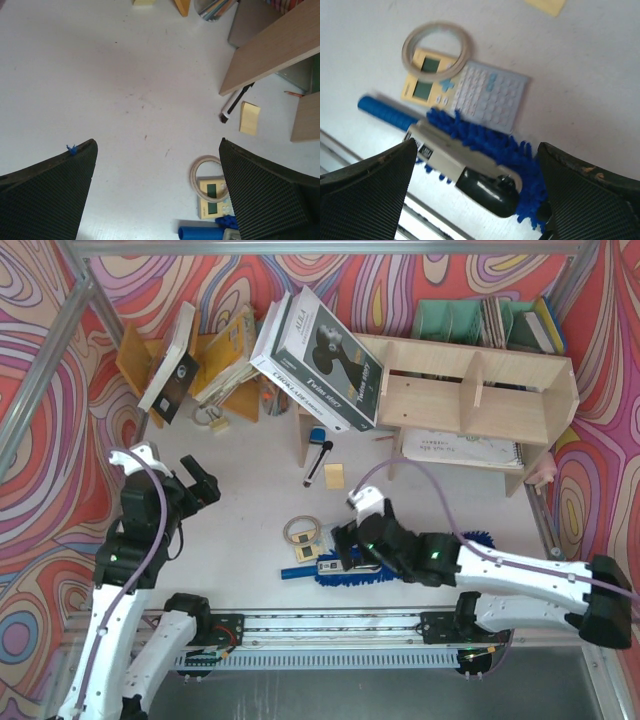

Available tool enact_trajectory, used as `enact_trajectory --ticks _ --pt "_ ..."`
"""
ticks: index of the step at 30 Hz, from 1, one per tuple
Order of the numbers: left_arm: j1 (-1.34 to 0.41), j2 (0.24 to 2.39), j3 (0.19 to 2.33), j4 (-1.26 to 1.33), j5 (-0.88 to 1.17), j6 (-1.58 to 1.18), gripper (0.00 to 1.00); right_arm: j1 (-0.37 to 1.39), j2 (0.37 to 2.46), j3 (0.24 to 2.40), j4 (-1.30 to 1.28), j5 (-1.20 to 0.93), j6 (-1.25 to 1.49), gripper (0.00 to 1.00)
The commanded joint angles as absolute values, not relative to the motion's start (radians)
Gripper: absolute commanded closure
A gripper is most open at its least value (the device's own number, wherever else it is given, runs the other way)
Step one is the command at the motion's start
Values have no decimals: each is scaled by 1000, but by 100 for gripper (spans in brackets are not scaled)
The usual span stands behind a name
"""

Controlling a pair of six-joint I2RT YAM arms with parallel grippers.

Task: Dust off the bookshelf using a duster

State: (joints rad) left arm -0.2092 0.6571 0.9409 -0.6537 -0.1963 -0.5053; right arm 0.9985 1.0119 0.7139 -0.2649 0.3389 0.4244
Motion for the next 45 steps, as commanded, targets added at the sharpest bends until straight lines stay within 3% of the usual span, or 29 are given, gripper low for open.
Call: enact_trajectory --ticks 1,23,30,45 --pt "-210 609 900 -694 -246 -467 2 1147 1099 752 -359 531 365 7" --pt "-210 612 895 -726 -304 -486 1 1198 1202 784 -308 276 149 17" --pt "-210 629 898 -730 -302 -486 2 1198 1268 801 -302 258 123 18" --pt "-209 639 896 -728 -296 -490 2 1198 1351 825 -285 246 91 29"
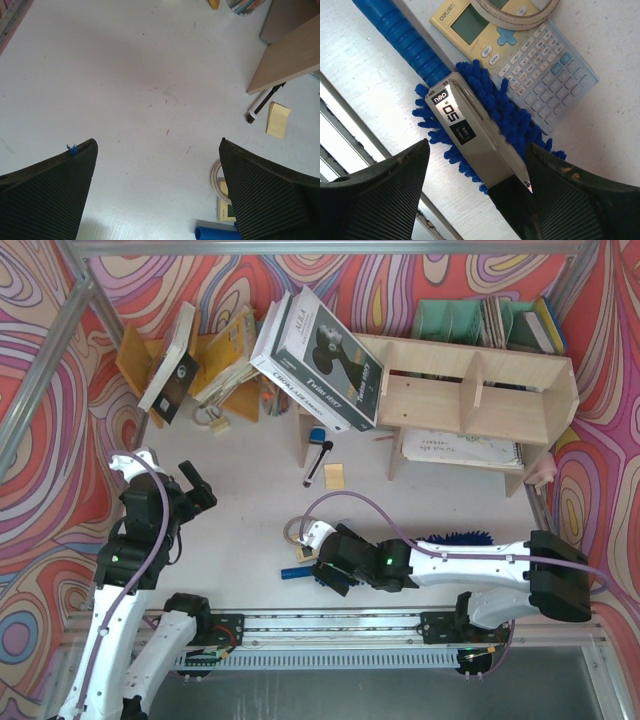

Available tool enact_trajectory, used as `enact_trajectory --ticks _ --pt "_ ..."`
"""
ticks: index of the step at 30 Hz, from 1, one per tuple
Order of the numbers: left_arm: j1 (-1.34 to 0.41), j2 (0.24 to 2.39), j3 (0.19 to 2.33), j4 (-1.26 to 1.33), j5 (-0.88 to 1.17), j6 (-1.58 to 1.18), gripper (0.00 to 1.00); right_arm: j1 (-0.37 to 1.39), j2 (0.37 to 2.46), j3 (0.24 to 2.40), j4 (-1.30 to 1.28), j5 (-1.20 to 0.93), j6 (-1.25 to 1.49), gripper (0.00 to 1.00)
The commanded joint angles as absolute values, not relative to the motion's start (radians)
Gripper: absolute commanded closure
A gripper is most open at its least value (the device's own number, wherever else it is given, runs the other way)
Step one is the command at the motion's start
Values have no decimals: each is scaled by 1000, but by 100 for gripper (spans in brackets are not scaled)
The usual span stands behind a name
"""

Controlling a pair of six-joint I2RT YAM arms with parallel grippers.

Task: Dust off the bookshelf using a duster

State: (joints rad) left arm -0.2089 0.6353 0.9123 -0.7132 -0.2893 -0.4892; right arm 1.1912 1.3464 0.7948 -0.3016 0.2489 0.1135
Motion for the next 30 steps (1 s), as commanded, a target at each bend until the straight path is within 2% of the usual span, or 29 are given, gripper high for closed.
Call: enact_trajectory --ticks 1,30 --pt "-209 641 897 -730 -296 -492 2 1198 1350 826 -286 247 91 30" --pt "-209 635 897 -741 -314 -495 2 1198 1411 821 -260 237 52 51"
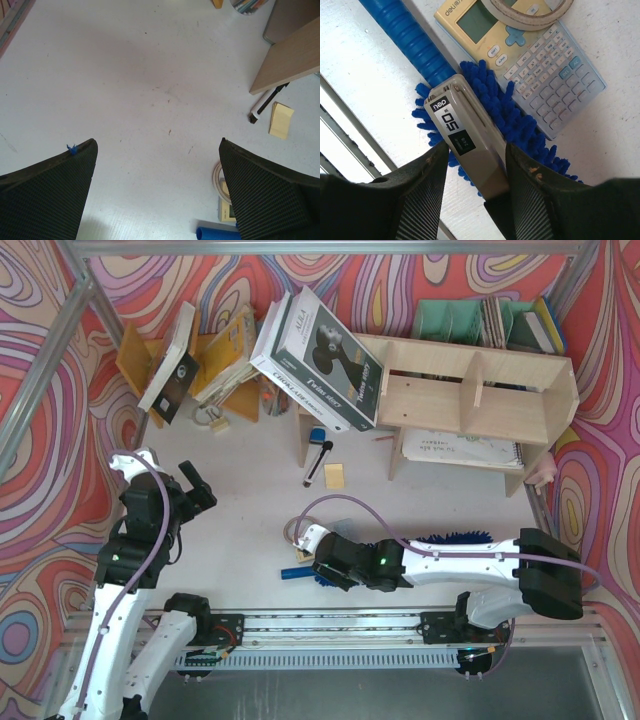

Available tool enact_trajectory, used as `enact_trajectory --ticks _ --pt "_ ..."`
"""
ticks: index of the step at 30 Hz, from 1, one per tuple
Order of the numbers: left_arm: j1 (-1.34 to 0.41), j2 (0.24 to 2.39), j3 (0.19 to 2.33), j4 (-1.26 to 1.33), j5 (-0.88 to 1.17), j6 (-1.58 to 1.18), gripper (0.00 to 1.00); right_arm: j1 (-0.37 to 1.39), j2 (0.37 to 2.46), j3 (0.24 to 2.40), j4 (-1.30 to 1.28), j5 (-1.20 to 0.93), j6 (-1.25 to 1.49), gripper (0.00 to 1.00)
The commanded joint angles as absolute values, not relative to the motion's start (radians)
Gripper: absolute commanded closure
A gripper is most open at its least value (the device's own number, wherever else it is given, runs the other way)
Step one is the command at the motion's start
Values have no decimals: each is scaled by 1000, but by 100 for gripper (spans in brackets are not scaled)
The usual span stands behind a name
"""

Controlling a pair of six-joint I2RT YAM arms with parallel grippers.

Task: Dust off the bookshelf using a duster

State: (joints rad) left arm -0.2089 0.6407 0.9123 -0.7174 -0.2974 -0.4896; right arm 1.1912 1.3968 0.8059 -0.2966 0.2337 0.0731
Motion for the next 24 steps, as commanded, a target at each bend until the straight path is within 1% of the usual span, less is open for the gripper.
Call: enact_trajectory --ticks 1,6,13,15,16,17,20,24 --pt "-209 635 898 -740 -314 -495 2 1198 1416 819 -258 239 50 51" --pt "-209 634 898 -741 -318 -495 1 1197 1420 818 -244 253 35 54" --pt "-209 634 898 -741 -319 -495 1 1197 1441 815 -229 264 16 54" --pt "-209 635 899 -741 -321 -495 2 1196 1447 813 -226 269 13 50" --pt "-209 633 899 -743 -321 -495 1 1196 1450 813 -225 274 13 43" --pt "-209 633 900 -743 -322 -495 1 1196 1452 815 -223 276 10 41" --pt "-209 632 899 -742 -322 -495 2 1196 1454 812 -212 278 7 42" --pt "-209 633 899 -741 -322 -495 2 1197 1458 811 -207 286 2 45"
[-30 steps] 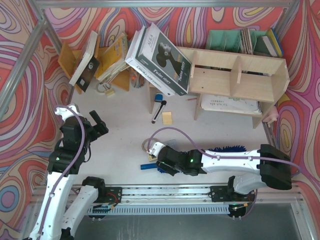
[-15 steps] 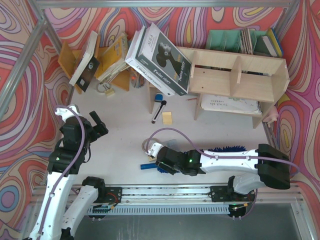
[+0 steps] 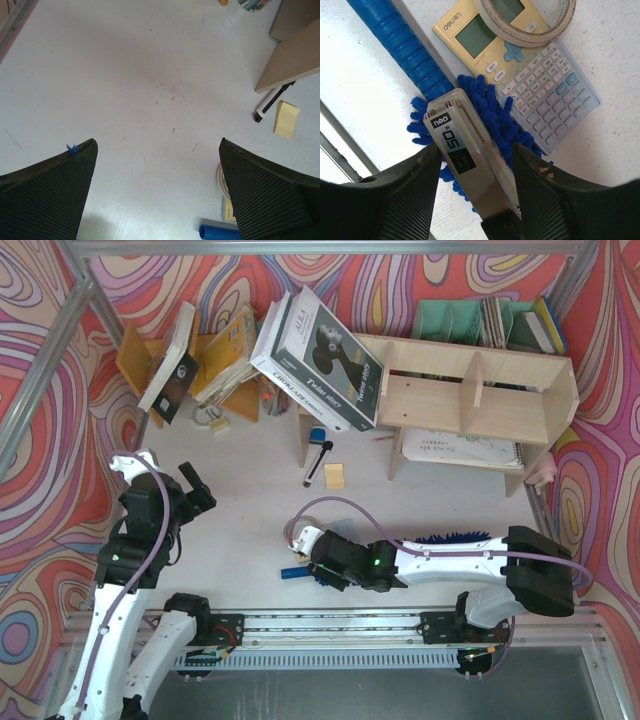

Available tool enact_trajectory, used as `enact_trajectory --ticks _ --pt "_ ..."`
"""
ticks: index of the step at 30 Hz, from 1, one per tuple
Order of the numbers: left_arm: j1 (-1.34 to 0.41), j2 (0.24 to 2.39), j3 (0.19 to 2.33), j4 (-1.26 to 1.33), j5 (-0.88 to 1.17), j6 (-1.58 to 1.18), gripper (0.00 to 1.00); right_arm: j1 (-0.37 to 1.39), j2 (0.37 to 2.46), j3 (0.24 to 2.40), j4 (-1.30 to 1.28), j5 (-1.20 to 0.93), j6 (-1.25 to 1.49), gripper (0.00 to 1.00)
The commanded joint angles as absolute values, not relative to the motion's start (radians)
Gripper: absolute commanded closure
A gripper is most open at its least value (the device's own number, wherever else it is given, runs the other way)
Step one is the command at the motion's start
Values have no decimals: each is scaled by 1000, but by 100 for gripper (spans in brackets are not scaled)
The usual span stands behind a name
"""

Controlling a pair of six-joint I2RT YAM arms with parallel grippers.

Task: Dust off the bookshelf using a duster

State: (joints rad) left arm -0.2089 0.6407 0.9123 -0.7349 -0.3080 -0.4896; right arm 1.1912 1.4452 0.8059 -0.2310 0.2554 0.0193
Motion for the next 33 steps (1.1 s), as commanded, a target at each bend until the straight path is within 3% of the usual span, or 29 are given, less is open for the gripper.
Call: enact_trajectory --ticks 1,7,33 --pt "-209 634 900 -741 -322 -495 1 1197 1459 811 -205 290 1 46" --pt "-209 635 898 -740 -324 -495 2 1197 1439 811 -201 370 -21 57" --pt "-164 653 897 -729 -292 -496 2 1146 1400 907 -172 405 -132 71"
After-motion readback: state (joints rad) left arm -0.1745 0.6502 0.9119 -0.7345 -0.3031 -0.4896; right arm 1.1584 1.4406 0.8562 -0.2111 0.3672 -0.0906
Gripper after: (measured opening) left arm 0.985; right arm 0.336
